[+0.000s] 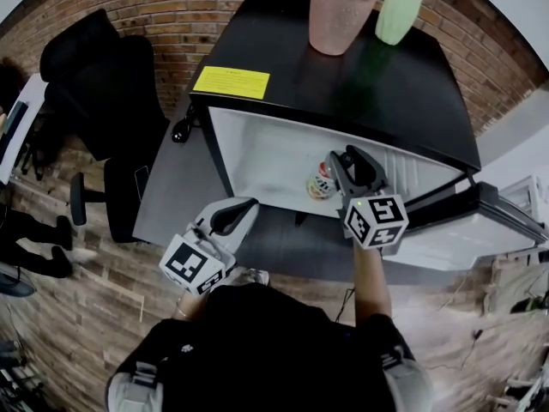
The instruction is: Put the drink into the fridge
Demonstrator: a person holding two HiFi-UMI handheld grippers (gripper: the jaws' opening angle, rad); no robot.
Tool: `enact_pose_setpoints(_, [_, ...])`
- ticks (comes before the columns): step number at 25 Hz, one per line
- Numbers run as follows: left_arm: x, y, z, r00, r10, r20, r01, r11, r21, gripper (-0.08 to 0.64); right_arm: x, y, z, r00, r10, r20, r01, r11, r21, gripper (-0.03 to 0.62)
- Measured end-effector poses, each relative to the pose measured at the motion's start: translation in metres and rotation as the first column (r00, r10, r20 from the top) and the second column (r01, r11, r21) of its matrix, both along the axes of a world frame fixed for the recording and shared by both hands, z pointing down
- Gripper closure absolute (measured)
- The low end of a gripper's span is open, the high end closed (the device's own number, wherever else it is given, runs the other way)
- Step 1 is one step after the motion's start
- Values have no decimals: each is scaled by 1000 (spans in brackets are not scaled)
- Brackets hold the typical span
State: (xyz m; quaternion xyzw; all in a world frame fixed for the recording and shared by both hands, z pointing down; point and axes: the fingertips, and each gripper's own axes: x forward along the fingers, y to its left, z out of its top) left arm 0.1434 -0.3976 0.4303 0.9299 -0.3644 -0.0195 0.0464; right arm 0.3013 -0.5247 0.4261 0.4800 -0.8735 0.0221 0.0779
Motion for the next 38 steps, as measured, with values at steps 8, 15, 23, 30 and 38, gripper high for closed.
enact_pose_setpoints(8, [4, -1, 5, 1000, 10, 22, -9, 999, -40, 557, 7, -17, 13, 1000, 21, -17, -21, 1000, -19, 442])
enact_pose_setpoints(15, [5, -7, 5, 1000, 19, 19, -19, 1000, -17, 557, 8, -20, 15, 1000, 5, -14, -5, 1000, -13, 440])
enact_pose_setpoints(23, [6, -6, 7, 999, 31, 14, -30, 999, -20, 557, 7, -17, 15, 998, 14, -63, -13, 1000, 9, 435])
enact_pose_setpoints(30, [4, -3, 7, 1000, 25, 6, -25, 999, -26, 557, 12, -11, 0, 996, 43, -82, -37, 997, 65, 419])
enact_pose_setpoints(38, [5, 4, 2, 999, 38, 11, -38, 999, -6, 557, 26, 26, -19, 996, 87, -14, -85, 990, 112, 442])
